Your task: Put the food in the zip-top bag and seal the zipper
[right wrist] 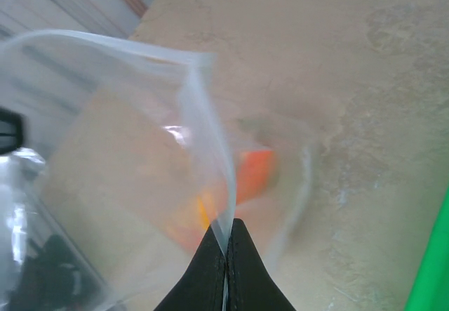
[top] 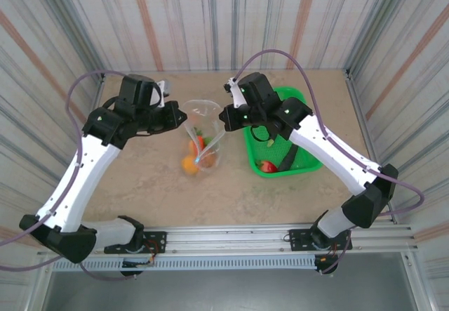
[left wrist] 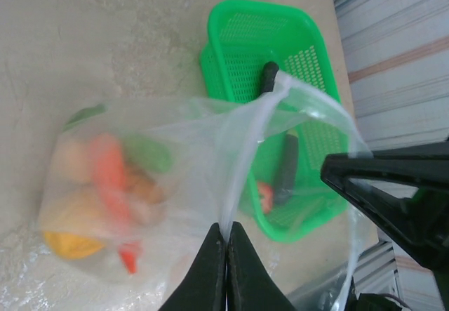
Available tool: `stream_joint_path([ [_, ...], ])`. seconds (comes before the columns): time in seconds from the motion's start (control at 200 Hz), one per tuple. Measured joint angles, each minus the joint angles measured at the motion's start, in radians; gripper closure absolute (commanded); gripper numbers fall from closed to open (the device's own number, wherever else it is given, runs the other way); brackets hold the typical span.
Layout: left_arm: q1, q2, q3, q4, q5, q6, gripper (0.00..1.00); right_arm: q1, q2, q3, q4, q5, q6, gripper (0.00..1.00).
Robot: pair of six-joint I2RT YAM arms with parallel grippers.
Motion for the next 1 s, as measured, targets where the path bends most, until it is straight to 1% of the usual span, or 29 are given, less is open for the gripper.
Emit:
stream_joint_path([
  [0.04, 0.000, 0.009, -0.013, 0.002, 0.011, 0.004, 0.83, 0.000, 0.002, -0.001, 0.003, -0.007, -0.005, 1.00],
  [0.205, 0.000, 0.041, -0.024, 0.007, 0.054, 0.013, 0.82, -0.009, 0.002, -0.024, 0.021, -0.035, -0.037, 0.98],
  [0.311, 0.000, 0.048, -0.024, 0.012, 0.071, 0.022, 0.74, -0.010, 0.002, -0.050, 0.029, -0.039, -0.053, 0.98],
  [0.446, 0.000, 0.047, -0.024, 0.011, 0.071, 0.022, 0.82, -0.019, 0.002, -0.061, 0.034, -0.043, -0.062, 0.98],
  [0.541, 0.000, 0.045, -0.024, 0.011, 0.075, 0.024, 0.81, -0.028, 0.002, -0.061, 0.039, -0.042, -0.061, 0.98],
  [0.621, 0.000, 0.035, -0.031, 0.015, 0.089, 0.020, 0.77, -0.038, 0.002, -0.061, 0.042, -0.043, -0.056, 0.99],
  [0.731, -0.002, 0.000, -0.092, 0.039, 0.125, -0.005, 0.80, -0.046, 0.002, -0.061, 0.048, -0.043, -0.045, 0.99],
  [0.882, -0.015, -0.027, -0.169, 0.082, 0.174, -0.051, 0.79, -0.048, 0.002, -0.061, 0.055, -0.043, -0.031, 1.00],
  [0.927, -0.019, -0.031, -0.184, 0.101, 0.184, -0.061, 0.82, -0.048, 0.002, -0.061, 0.055, -0.044, -0.028, 1.00],
  [1.002, -0.020, -0.032, -0.198, 0.123, 0.189, -0.075, 0.95, -0.048, 0.002, -0.061, 0.056, -0.051, -0.024, 1.00],
])
